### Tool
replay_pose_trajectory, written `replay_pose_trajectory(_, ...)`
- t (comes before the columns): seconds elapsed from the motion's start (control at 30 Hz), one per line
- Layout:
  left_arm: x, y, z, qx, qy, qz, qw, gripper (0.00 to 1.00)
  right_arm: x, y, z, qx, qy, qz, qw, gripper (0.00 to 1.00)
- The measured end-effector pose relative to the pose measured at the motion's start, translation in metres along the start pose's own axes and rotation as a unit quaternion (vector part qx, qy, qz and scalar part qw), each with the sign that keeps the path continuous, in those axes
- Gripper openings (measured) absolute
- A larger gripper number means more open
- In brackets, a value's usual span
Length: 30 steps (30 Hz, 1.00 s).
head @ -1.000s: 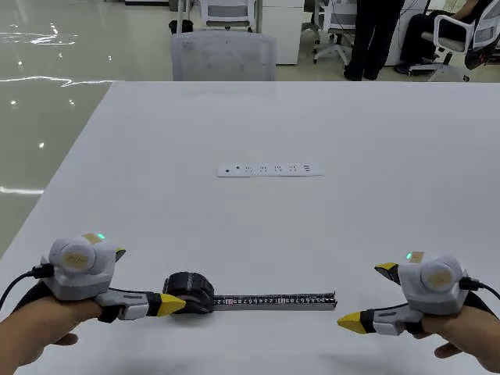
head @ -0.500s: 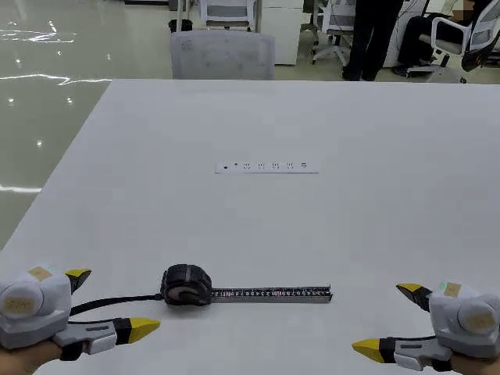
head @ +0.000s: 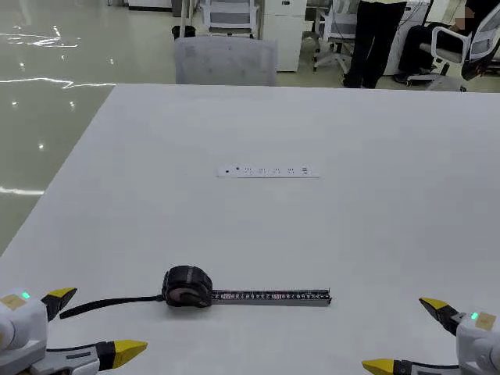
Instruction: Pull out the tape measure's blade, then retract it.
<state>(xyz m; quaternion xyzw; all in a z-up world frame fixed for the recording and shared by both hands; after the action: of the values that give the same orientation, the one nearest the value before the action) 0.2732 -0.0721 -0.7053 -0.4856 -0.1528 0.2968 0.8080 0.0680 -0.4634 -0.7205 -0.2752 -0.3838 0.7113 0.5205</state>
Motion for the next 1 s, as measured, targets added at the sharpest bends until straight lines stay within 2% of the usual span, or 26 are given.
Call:
replay_pose_trajectory(0.17, 0.002, 0.006, 0.003, 0.004, -0.003, -0.003, 1.0000, 1.00, 0.003, 0.009, 0.004, 0.002, 0.002, 0.000, 1.0000, 1.00)
replay_pose_trajectory(0.27, 0.005, 0.002, 0.004, -0.004, -0.008, -0.006, 0.9999, 1.00, 0.001, 0.011, 0.004, 0.011, 0.006, -0.001, 0.9999, 1.00)
replay_pose_trajectory(0.47, 0.002, 0.007, 0.006, 0.001, -0.004, -0.019, 0.9998, 1.00, 0.002, 0.009, 0.003, 0.008, 0.002, -0.005, 1.0000, 1.00)
replay_pose_trajectory(0.53, 0.003, 0.009, 0.006, 0.006, -0.008, -0.015, 0.9998, 1.00, 0.002, 0.009, 0.004, 0.009, 0.001, -0.002, 1.0000, 1.00)
replay_pose_trajectory(0.6, 0.002, 0.011, 0.006, 0.006, -0.007, -0.011, 0.9999, 1.00, 0.001, 0.012, 0.004, 0.016, 0.001, 0.001, 0.9999, 1.00)
replay_pose_trajectory(0.7, -0.004, 0.018, 0.005, 0.019, -0.003, -0.022, 0.9996, 1.00, 0.001, 0.014, 0.005, 0.023, -0.004, 0.009, 0.9997, 1.00)
replay_pose_trajectory(1.0, -0.008, 0.018, 0.005, 0.019, -0.002, -0.017, 0.9997, 1.00, 0.001, 0.017, 0.011, 0.035, -0.012, 0.019, 0.9991, 1.00)
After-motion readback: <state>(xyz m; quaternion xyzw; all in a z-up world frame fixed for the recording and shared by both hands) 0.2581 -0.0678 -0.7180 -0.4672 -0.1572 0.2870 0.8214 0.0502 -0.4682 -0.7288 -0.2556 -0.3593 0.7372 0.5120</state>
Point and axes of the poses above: the centre of the closed fingertips' face, and the gripper's own axes: z roughly backward along the fingers, x roughly to its left, y roughly out of its underside, the point moved 1 cm from there along z, roughly backward along the fingers, and after that the axes turned 7 degrees about -y, right-handed, at the moved point
